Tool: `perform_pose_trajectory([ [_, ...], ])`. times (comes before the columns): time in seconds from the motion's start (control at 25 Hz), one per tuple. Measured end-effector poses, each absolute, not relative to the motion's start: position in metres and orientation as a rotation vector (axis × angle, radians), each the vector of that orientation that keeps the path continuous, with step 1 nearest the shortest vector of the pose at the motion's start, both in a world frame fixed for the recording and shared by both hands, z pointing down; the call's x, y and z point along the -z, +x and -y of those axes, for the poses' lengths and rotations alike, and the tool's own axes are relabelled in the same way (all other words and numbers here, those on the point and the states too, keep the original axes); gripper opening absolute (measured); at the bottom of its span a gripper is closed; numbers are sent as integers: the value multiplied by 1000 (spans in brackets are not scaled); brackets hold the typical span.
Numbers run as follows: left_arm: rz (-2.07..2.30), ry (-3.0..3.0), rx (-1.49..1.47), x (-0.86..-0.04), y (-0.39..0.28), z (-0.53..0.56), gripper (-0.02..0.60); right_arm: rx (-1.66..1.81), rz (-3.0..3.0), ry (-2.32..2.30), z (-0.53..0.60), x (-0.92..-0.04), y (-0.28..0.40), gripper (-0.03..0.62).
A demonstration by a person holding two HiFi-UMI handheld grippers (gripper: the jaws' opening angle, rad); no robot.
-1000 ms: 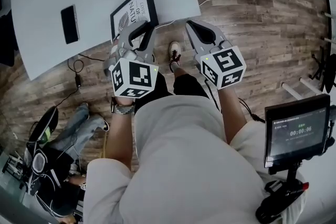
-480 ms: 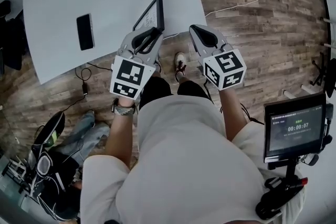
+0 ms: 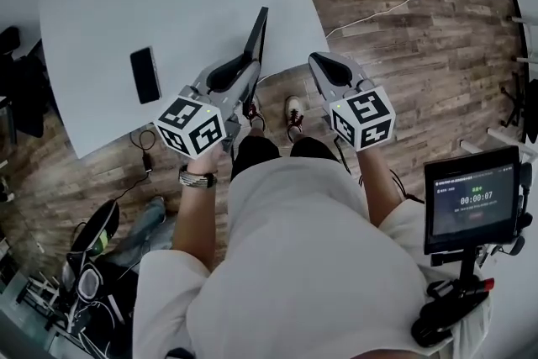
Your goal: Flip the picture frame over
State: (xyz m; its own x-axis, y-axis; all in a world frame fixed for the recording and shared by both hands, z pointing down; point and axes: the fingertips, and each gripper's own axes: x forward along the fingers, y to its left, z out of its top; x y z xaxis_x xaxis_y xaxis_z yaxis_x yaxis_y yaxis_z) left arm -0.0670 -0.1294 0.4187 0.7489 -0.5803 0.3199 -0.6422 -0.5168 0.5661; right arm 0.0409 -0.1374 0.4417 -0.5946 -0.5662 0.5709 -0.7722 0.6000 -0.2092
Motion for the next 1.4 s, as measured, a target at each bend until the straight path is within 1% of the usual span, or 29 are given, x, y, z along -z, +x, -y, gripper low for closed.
perform_pose_trajectory([
  [0.4, 832, 2016, 190, -436, -87, 137, 89, -632, 2357, 1073, 134, -444, 45, 3],
  [0.68, 849, 1931, 177, -463, -97, 132, 87, -635, 2349, 1053, 134, -445, 38, 3],
  [1.04, 864, 1819, 254, -495, -133, 154, 83, -650, 2314, 1040, 139, -455, 26, 3],
  [1.2, 883, 1782, 244, -521, -147, 163, 77, -661, 2296, 1029, 143, -469, 22, 3],
  [1.4, 907, 1718, 216, -569, -176, 190, 74, -691, 2267, 1001, 169, -500, -3, 3],
])
